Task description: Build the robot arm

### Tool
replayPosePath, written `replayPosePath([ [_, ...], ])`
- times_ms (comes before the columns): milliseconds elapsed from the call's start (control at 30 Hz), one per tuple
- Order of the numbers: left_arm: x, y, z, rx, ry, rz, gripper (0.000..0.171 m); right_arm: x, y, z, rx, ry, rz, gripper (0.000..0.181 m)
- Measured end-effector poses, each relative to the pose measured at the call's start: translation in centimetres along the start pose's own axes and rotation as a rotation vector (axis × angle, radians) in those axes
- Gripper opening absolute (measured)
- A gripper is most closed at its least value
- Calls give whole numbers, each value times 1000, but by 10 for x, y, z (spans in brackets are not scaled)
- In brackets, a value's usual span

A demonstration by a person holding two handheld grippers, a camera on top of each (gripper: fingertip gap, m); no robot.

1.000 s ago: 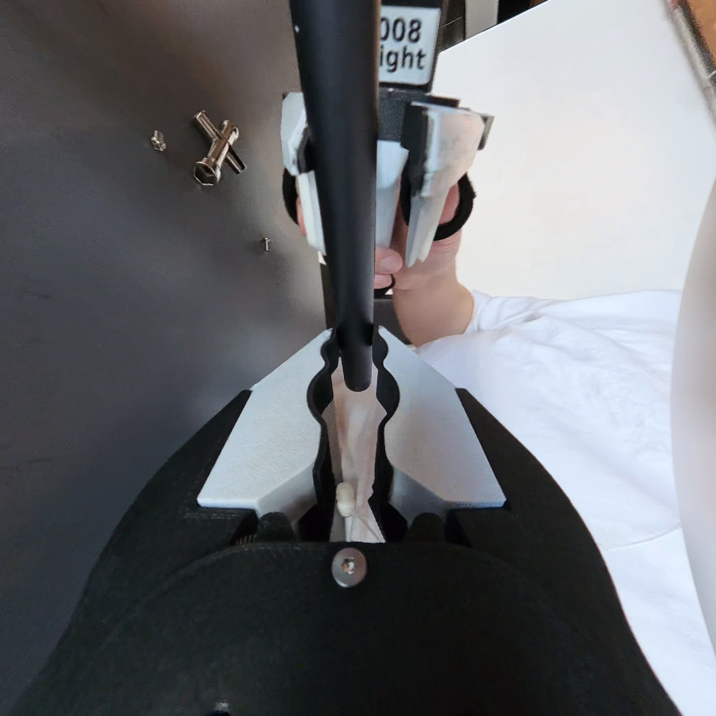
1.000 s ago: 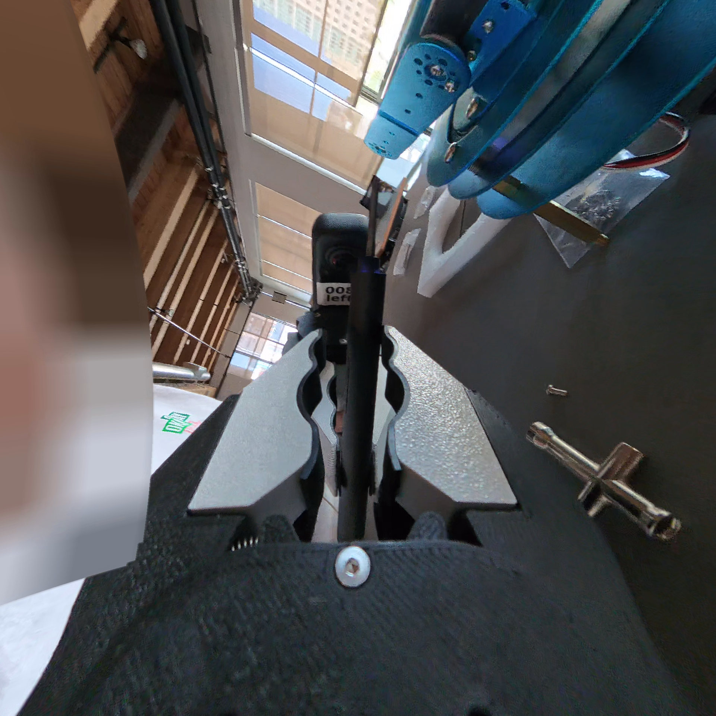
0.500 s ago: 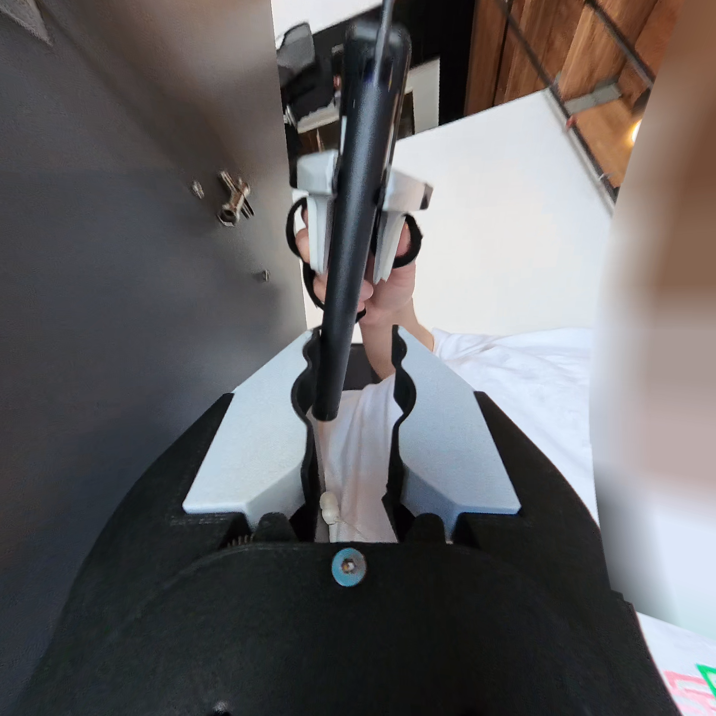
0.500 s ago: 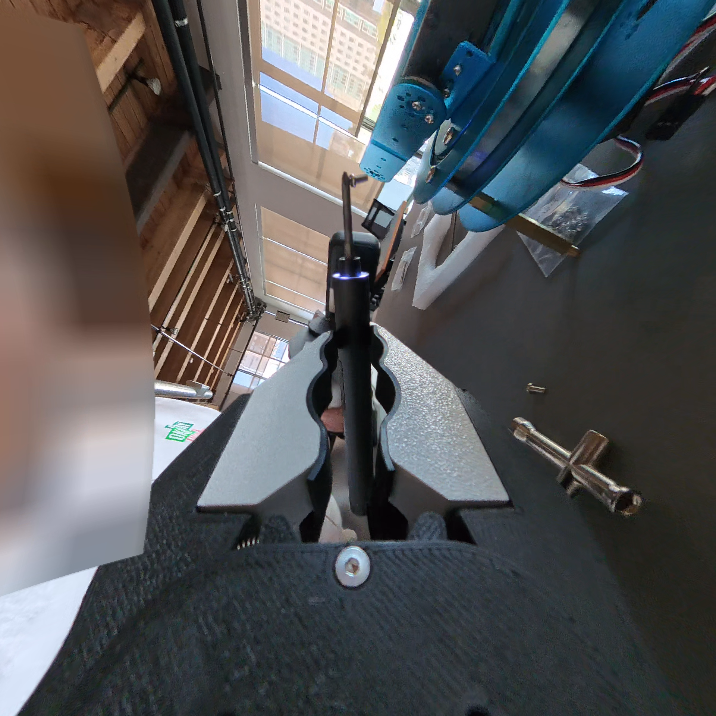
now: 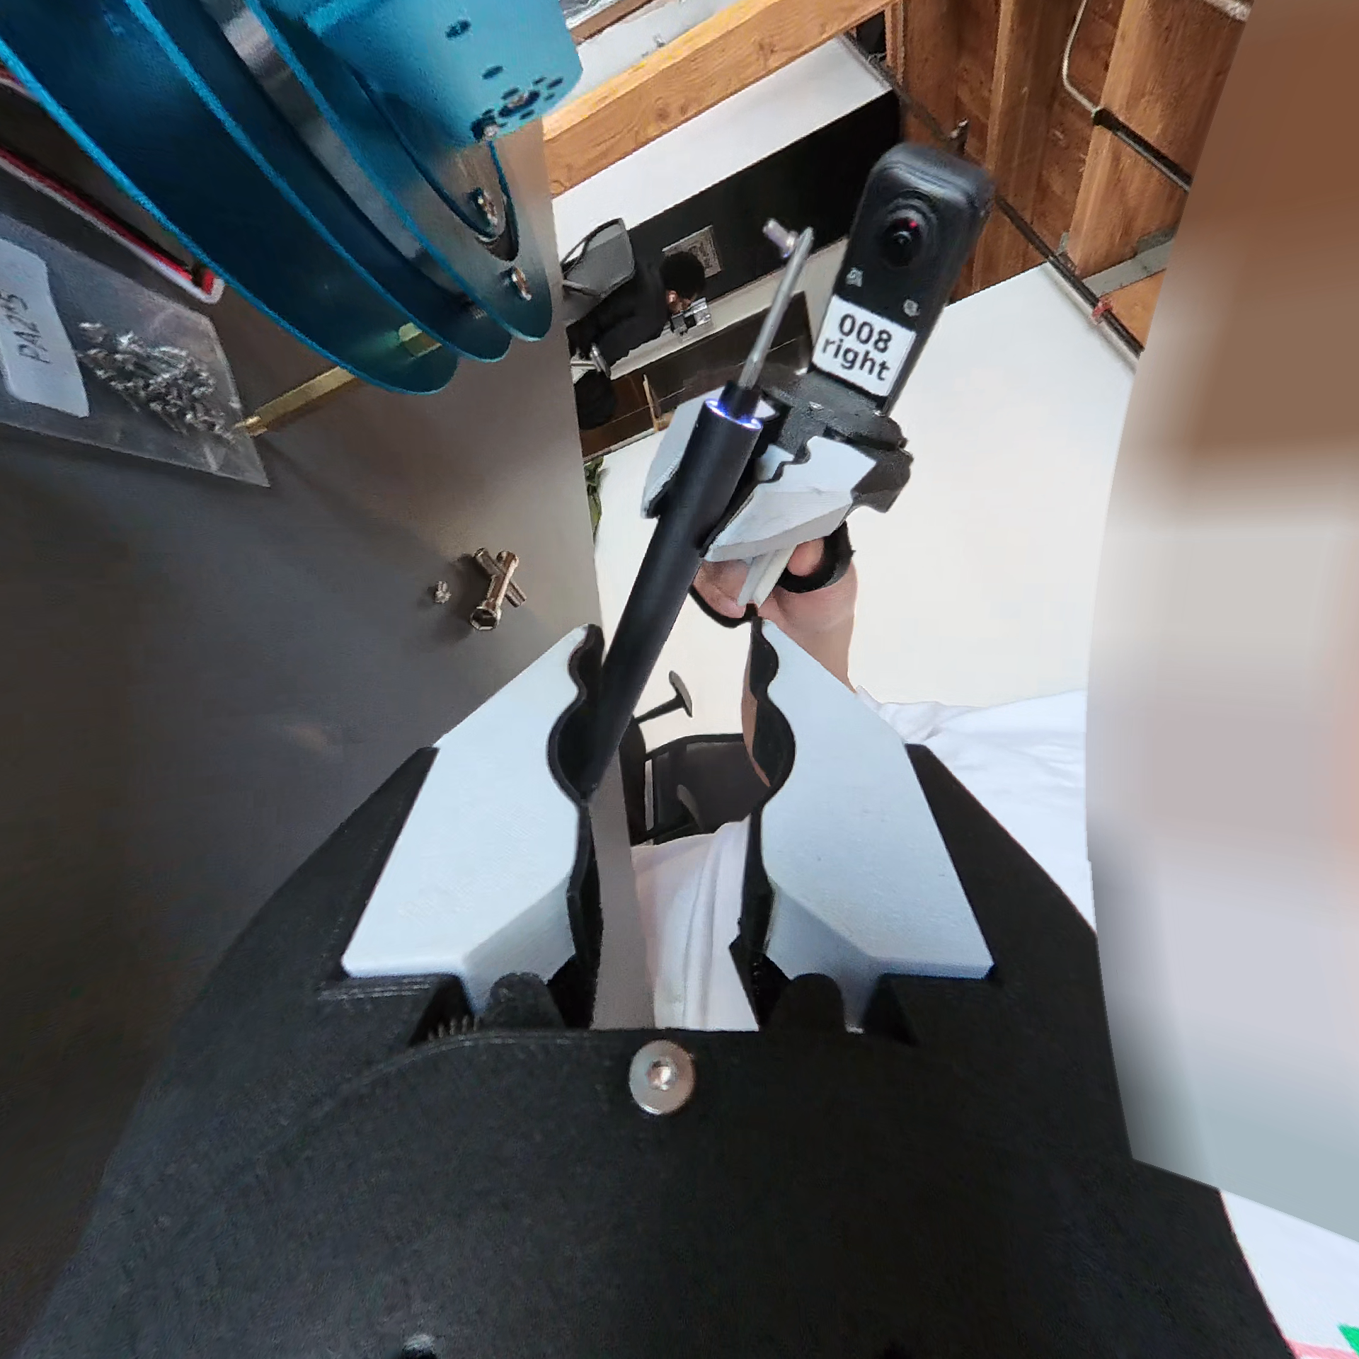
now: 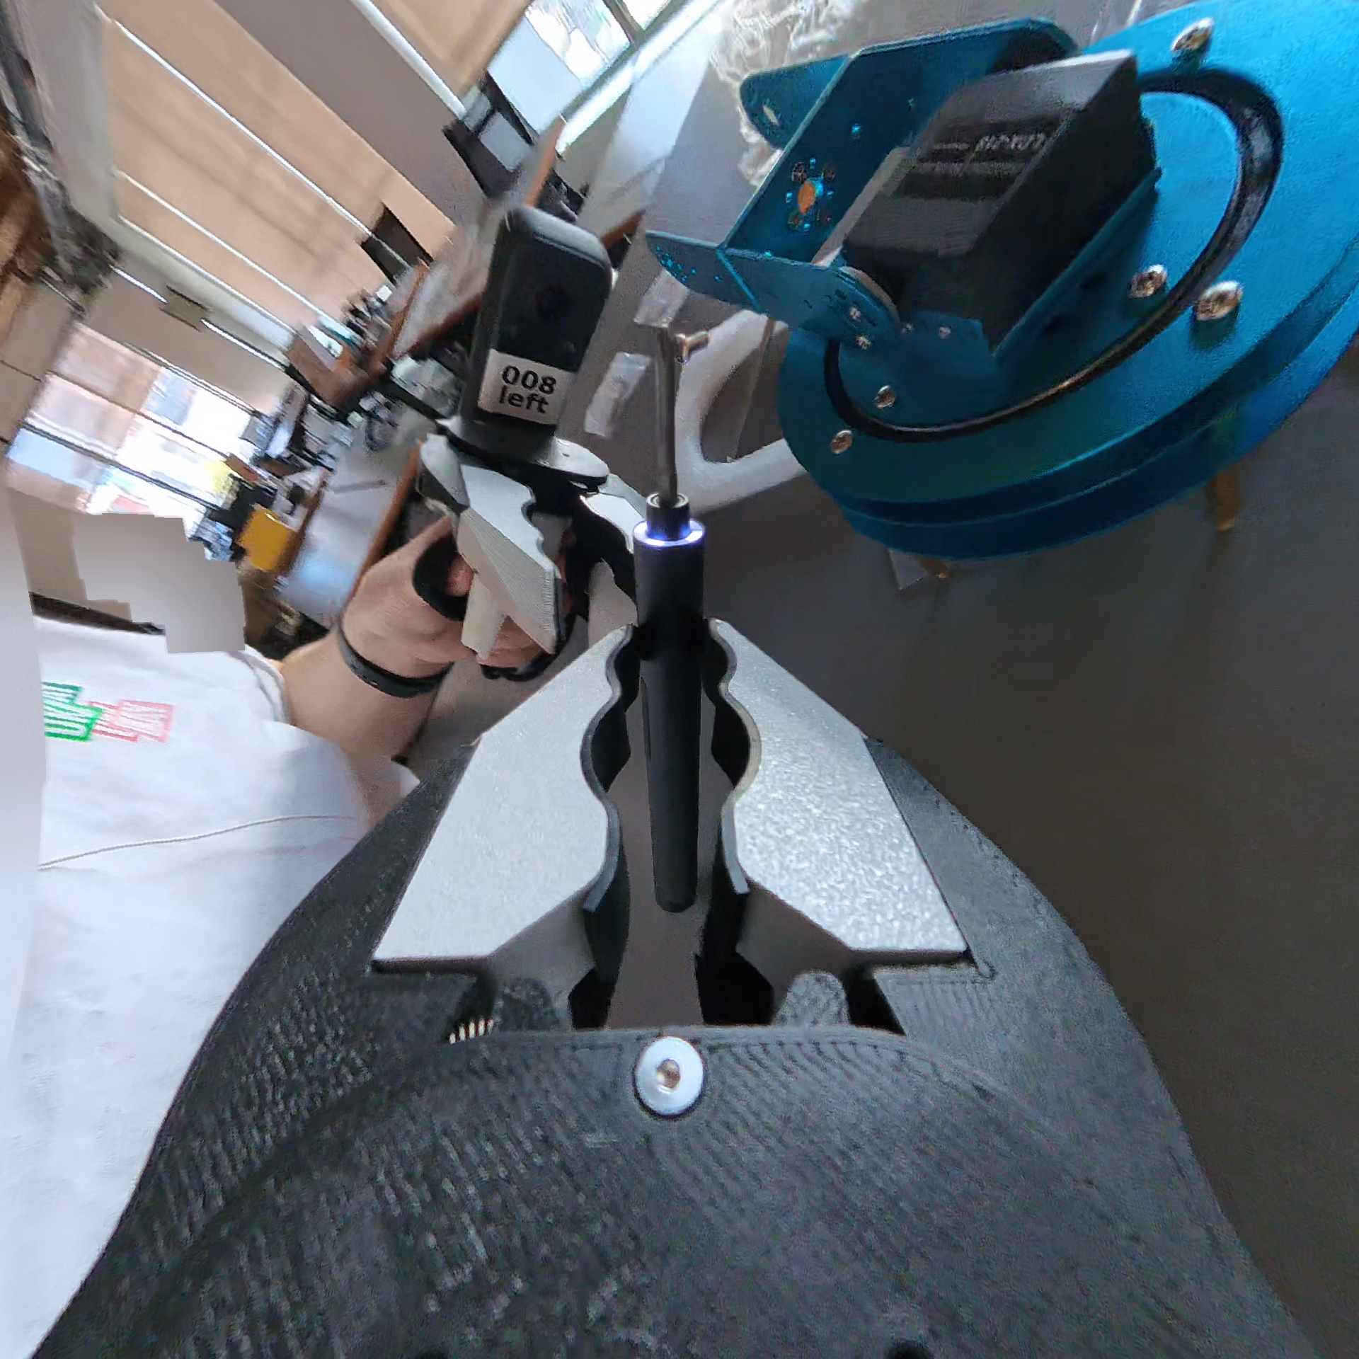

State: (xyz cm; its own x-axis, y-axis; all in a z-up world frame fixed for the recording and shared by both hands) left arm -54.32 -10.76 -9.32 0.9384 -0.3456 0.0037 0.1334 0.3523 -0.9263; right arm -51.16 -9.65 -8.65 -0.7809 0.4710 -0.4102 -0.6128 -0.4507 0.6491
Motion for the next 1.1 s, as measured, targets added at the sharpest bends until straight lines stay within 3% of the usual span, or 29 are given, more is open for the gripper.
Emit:
replayPosePath([
  [133, 7, -10, 13, 24, -56, -29, 39, -8, -1, 6, -101, 81, -102, 15],
  [333, 11, -14, 32, 125, -128, 44, 42, -6, -3, 8, -260, 139, -234, 16],
  [667, 0, -15, 47, 67, -201, -43, 33, 0, -9, 4, -431, 196, -338, 16],
  [1100, -20, 28, 28, 89, -161, 174, 32, -18, -29, -15, -406, 292, -230, 16],
])
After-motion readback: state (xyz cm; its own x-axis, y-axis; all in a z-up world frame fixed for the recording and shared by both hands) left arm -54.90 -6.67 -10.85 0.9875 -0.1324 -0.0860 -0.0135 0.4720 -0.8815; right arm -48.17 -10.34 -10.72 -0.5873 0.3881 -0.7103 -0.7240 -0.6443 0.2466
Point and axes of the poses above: each gripper's, where its closed fingertips meet, x out along the fingers, z out of its top, y = z × x across the jaws, the point moved 1 cm from there along -x, back along the fingers, and after that the axes turned 1 degree about -z, right-handed, at the moved point
